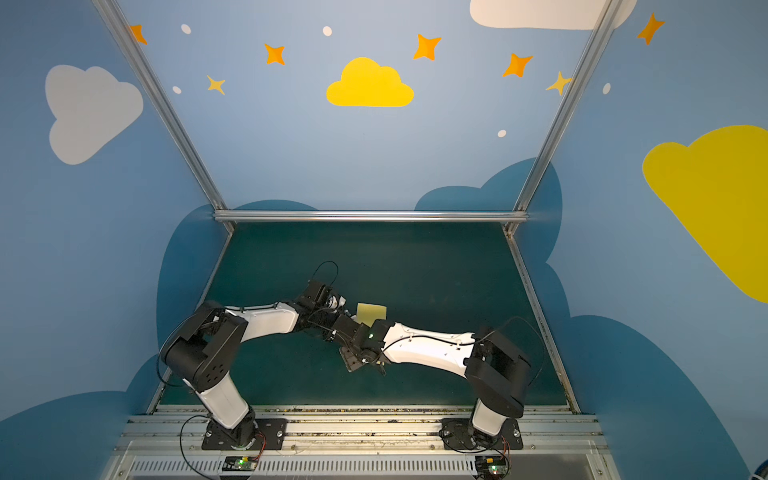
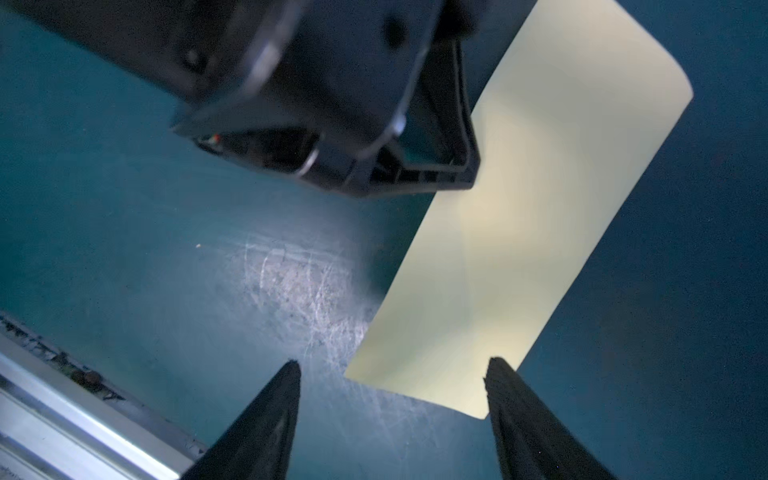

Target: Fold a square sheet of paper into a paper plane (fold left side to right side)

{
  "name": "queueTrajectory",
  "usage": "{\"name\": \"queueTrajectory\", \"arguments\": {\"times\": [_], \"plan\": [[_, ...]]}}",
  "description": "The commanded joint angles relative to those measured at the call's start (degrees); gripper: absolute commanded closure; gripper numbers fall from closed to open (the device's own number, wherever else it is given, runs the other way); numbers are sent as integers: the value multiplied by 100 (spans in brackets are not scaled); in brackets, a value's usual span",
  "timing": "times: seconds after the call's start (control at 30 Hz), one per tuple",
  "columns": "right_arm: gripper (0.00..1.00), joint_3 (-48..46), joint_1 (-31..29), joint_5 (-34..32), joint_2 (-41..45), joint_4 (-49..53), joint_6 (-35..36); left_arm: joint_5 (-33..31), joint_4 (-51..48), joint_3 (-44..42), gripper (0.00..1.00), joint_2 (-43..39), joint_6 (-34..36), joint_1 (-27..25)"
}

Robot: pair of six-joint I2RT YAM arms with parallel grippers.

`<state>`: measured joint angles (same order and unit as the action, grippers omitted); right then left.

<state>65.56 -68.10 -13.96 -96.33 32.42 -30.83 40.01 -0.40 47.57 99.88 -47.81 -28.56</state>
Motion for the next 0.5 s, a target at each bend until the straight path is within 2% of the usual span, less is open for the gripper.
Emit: {"name": "queueTrajectory", "arguments": {"times": [0.0,0.13,0.33,0.47], "plan": [[30,124,-27,-34,-160,120,25,17,-109,112,96,-87,26,-12],[30,61,-81,69,-288,-4,-26,24,-121,121,96,-65,44,-11],[32,-9,-66,-136,-273,11,-92,24,-119,113,96,-39,61,-5],[45,-14,-38,-160,-245,80,-64,16,-100,112,96,-29,61,-1]]}}
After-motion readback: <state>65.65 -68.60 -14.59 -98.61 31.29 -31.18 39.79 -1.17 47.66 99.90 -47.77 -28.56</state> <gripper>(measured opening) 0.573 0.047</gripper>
